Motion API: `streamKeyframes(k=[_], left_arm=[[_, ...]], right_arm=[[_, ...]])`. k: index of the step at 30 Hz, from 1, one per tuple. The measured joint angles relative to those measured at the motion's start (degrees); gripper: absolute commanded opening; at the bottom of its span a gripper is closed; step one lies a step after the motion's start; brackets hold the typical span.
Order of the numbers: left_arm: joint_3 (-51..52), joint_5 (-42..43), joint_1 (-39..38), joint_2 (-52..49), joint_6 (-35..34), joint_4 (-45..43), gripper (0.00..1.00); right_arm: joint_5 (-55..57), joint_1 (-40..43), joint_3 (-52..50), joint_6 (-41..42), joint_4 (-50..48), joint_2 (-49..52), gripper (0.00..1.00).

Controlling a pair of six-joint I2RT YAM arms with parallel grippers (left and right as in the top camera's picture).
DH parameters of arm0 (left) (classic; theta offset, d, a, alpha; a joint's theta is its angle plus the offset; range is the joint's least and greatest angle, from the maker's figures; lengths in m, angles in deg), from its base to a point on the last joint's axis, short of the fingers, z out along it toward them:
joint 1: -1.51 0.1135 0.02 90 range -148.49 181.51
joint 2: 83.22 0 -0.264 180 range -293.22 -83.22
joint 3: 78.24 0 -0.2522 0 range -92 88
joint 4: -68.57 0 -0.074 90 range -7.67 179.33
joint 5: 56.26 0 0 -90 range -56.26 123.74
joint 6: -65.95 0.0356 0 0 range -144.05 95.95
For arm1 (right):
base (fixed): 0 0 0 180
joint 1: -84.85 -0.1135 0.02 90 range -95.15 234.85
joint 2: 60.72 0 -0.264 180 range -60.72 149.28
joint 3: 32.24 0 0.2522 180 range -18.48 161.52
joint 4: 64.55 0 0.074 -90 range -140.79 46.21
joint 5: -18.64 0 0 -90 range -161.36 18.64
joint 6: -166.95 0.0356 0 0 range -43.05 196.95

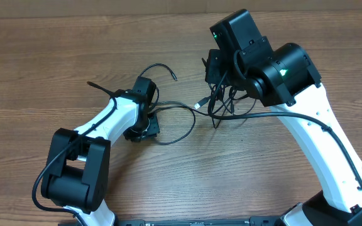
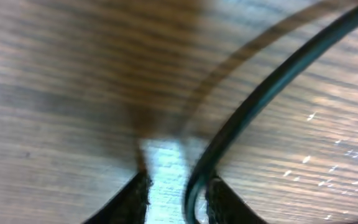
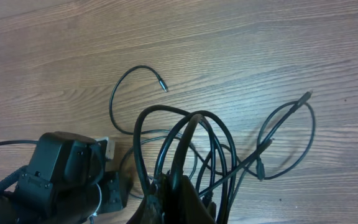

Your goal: Untangle cables

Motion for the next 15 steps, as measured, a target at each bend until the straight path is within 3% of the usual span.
streamKeyframes(k=[3,15], left_arm=[[-1.86,-0.55,0.00,-0.28,-0.07,3.26,0.04],[-24.74,-3.02,4.24,-0.44,0.24,26.67,0.04]], right_arm=[[0.04,0.00,0.00,0.00,-0.26,0.00,0.04],[0.92,2.71,0.00,0.00,-1.29,-1.73,0.04]])
